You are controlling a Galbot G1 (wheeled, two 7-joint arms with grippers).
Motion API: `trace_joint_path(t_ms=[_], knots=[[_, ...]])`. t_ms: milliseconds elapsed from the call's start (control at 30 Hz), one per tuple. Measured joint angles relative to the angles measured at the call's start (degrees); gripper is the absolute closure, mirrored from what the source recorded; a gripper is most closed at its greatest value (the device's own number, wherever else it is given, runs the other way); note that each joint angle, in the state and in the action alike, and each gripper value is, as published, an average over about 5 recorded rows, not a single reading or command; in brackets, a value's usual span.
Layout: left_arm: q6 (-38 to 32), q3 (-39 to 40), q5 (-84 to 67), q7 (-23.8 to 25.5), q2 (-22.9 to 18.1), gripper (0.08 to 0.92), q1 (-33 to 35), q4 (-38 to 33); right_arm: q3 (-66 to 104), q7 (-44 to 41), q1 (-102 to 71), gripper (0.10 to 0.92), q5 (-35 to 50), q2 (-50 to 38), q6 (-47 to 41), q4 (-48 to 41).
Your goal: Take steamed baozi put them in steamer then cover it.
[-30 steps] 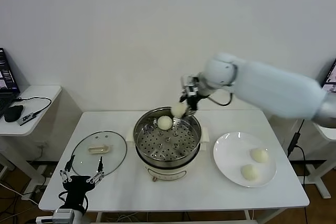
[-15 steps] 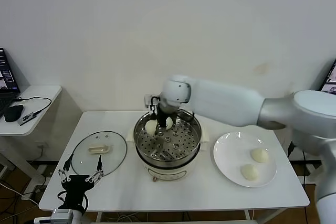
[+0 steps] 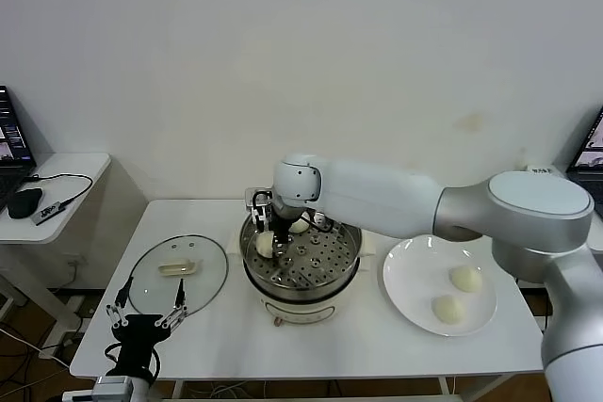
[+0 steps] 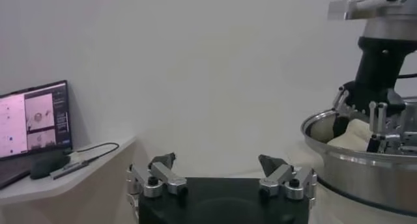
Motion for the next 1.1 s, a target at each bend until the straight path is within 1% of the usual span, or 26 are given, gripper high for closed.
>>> trace_joint_path(t_ms=[67, 233, 333, 500, 667, 900, 1100], knots=[[0.0, 0.1, 0.0, 0.0, 0.0, 0.177, 0.0, 0.0, 0.0, -0.3, 0.1, 0.365, -0.2, -0.1, 0.0, 0.1], [0.1, 0.3, 0.1, 0.0, -0.1, 0.177, -0.1, 0.0, 0.2, -1.4, 0.9, 0.236, -0.5, -0.8, 0.2, 0.8], [0.1, 0.4, 0.2, 0.0, -0.1, 0.177, -0.1, -0.1, 0.3, -2.3, 2.0, 0.208, -0.7, -2.0, 0.6, 1.7], [0.2, 0.4, 0.2, 0.1, 0.2, 0.177, -0.2, -0.1, 0.0, -4.6, 5.0, 0.203, -1.4, -5.8, 2.0, 4.5], [0.3, 0.6, 0.2, 0.1, 0.8, 0.177, -0.6, -0.1, -0.6, -7.6, 8.5, 0.203, -2.4, -12.2, 4.2, 8.9], [0.3, 1.5, 0.8, 0.2, 1.4, 0.177, -0.5, -0.3, -0.3, -10.6, 11.1, 0.203, -3.8, -24.5, 6.7, 16.7], [0.3, 2.4, 1.4, 0.2, 1.7, 0.177, -0.2, -0.3, 0.8, -13.1, 10.7, 0.203, -6.9, -36.2, 9.5, 22.2]])
